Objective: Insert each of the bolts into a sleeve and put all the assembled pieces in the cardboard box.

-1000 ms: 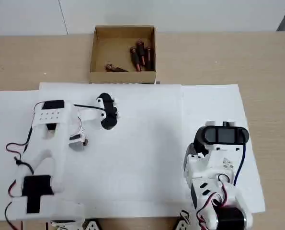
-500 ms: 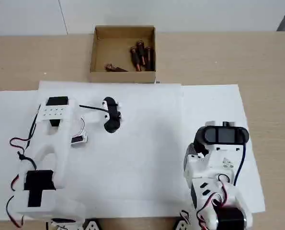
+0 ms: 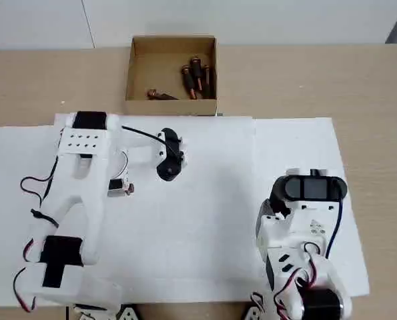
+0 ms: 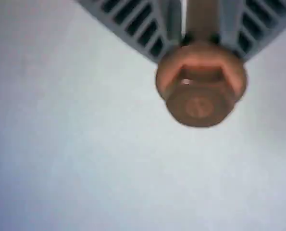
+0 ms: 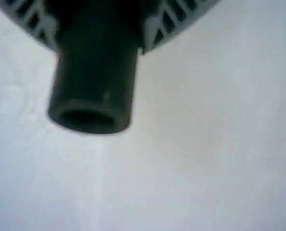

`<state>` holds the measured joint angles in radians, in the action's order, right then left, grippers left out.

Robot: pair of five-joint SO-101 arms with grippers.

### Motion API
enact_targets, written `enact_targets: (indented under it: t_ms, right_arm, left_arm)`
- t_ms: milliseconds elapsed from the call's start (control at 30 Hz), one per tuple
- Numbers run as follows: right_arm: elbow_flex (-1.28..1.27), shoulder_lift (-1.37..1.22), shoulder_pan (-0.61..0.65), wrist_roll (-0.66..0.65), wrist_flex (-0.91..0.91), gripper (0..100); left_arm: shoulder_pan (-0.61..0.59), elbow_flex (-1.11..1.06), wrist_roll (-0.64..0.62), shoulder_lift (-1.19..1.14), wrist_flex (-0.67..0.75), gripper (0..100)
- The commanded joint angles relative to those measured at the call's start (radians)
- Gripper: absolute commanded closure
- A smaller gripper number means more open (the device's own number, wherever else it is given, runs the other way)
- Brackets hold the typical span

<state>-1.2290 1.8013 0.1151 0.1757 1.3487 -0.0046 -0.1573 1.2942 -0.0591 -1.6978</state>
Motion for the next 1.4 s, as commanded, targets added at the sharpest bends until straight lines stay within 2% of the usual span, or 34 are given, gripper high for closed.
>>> enact_targets:
  t_ms: [0, 167, 567, 867, 1167, 1267, 1367]
  right_arm:
    - [0.014, 0.008, 0.005, -0.011, -0.019, 99.5]
    - [0.015, 0.008, 0.007, -0.011, -0.019, 99.5]
    - [0.015, 0.008, 0.008, -0.011, -0.018, 99.5]
    - [0.015, 0.010, 0.008, -0.011, -0.018, 99.5]
    - [0.017, 0.010, 0.008, -0.011, -0.018, 99.5]
    - [0.049, 0.012, 0.008, -0.011, -0.019, 99.5]
    - [0.086, 0.010, 0.008, -0.011, -0.018, 99.5]
  left_arm:
    - [0.000, 0.045, 0.028, 0.003, -0.031, 100]
    - [-0.012, 0.001, 0.029, -0.006, -0.011, 100]
    - [-0.017, -0.285, 0.029, -0.006, 0.287, 100]
    - [-0.017, -0.392, 0.028, -0.006, 0.384, 99]
    - [-0.017, -0.401, 0.026, -0.006, 0.376, 99]
    - [-0.011, -0.375, 0.026, 0.003, 0.310, 99]
    - [-0.011, -0.259, 0.008, 0.005, 0.169, 100]
